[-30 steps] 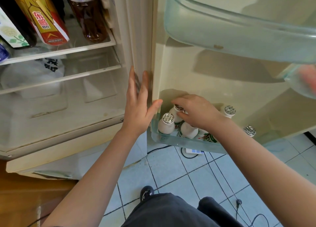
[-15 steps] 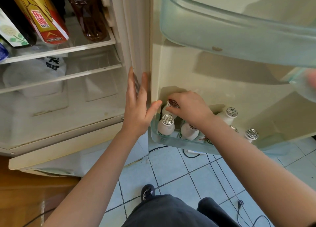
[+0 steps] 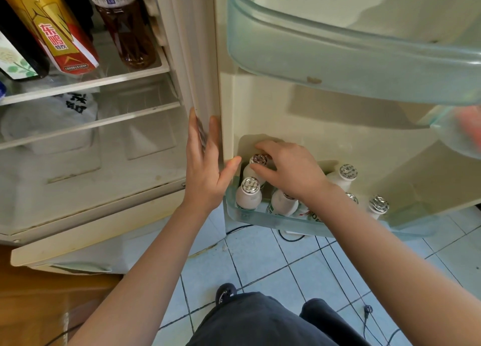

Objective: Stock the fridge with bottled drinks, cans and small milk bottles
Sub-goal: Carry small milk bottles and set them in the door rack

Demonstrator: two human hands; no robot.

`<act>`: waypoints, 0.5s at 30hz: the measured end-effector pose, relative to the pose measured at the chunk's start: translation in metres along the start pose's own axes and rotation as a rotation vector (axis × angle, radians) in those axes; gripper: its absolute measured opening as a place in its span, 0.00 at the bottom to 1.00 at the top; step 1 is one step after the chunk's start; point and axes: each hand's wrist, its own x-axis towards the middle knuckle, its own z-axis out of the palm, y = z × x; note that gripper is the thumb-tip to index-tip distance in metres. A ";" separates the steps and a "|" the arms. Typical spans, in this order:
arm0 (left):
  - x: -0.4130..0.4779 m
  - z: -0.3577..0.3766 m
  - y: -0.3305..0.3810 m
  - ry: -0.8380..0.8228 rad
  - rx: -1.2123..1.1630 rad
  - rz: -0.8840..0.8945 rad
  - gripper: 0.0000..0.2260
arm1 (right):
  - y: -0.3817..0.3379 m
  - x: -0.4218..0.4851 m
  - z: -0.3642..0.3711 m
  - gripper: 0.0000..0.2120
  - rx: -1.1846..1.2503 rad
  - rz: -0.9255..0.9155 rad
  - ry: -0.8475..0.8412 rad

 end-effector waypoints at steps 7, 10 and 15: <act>0.000 0.000 0.001 -0.004 0.043 -0.016 0.32 | 0.007 -0.047 -0.022 0.08 0.161 0.093 0.359; 0.000 0.002 0.002 0.017 0.045 -0.011 0.31 | 0.007 -0.066 -0.022 0.07 0.131 0.101 0.312; 0.000 0.005 0.003 0.061 0.034 0.020 0.31 | 0.004 -0.078 -0.011 0.12 -0.038 0.087 0.256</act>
